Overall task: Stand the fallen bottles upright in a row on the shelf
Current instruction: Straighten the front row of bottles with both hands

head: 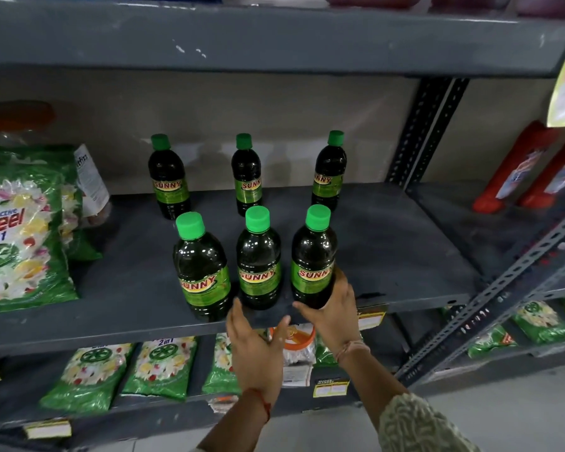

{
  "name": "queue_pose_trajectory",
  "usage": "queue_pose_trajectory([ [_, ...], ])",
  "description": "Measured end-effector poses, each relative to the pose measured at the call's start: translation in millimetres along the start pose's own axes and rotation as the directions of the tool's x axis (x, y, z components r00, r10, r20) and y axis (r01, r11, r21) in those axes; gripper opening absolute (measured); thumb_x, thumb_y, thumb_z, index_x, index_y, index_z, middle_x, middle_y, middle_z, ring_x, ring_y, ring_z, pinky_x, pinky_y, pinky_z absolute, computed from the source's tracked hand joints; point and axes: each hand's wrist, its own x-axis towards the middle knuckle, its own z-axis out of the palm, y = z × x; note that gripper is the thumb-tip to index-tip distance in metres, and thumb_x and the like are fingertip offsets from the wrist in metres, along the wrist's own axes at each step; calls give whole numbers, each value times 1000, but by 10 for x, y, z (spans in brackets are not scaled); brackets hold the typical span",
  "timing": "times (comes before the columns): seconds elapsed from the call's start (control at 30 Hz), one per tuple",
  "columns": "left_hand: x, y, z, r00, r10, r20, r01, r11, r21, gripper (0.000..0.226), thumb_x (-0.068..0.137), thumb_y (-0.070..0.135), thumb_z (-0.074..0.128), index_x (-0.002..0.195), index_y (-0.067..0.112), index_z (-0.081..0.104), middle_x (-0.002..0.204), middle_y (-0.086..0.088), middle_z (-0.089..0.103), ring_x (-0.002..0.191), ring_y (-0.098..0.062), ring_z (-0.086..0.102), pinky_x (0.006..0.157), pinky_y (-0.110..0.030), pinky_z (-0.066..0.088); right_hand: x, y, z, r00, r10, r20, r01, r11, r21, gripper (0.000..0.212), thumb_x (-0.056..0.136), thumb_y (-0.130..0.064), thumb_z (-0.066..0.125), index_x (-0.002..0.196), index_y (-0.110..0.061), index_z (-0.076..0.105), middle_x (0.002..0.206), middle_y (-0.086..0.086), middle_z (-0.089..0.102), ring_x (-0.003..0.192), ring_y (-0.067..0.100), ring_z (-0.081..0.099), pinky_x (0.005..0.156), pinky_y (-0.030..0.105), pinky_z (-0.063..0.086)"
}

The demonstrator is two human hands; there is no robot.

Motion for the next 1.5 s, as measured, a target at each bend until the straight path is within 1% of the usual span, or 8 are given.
queue_pose_trajectory([
  [0.17,275,-29,7,991,-51,-126,68,989,132,80,78,33,67,142,14,24,147,-14,38,124,-38,48,91,-50,48,-27,-127,176,999,-52,-5,52,998,-34,81,60,-24,83,124,3,41,116,23,56,111,37,49,94,41,42],
  [0.37,357,-87,151,980,-94,-177,122,980,158,70,76,33,69,131,6,35,109,-29,64,94,-48,61,75,-51,50,114,138,-129,1000,-1,-12,1,1000,5,75,59,-21,82,120,-1,44,113,17,56,107,28,47,90,31,40],
  [0.57,246,-85,346,988,-35,-153,62,983,173,71,73,35,72,130,6,39,105,-29,66,93,-49,62,73,-47,50,252,572,-648,991,75,-111,-79,996,-37,75,58,-19,83,120,-1,45,111,18,57,109,30,49,89,33,40],
  [1.13,212,-84,447,990,142,-23,-135,973,186,72,69,30,76,128,5,42,89,-19,73,83,-41,67,67,-39,52,315,759,-744,990,108,-92,-106,994,22,75,60,-18,81,124,-6,42,116,14,54,115,27,46,91,29,36],
  [1.23,142,-123,396,982,186,16,-187,970,155,81,68,48,71,131,8,41,87,-11,74,73,-34,69,65,-39,55,210,793,-820,981,159,-112,-151,985,79,86,57,-31,84,128,-11,39,125,13,49,121,28,42,100,39,39],
  [1.33,-66,-248,177,951,308,-6,-305,943,134,94,64,83,38,114,5,56,72,-2,66,56,-22,62,53,-25,52,-292,707,-863,962,128,-240,-119,991,53,85,64,-61,66,131,-18,36,132,20,39,121,16,29,97,39,34],
  [1.4,-123,-328,7,940,327,-101,-311,939,147,98,62,85,35,101,-2,58,67,-4,54,58,-22,51,54,-22,44,-565,557,-789,982,-21,-185,18,1000,-16,75,69,-69,53,125,-21,39,123,17,44,111,18,39,90,37,41],
  [1.5,95,-337,-83,959,248,-139,-209,946,246,114,54,87,39,119,-6,45,106,-26,54,101,-42,50,90,-54,43,-400,300,-625,988,-1,157,-6,999,44,83,67,-50,71,135,-22,31,131,6,37,117,21,44,101,40,44],
])
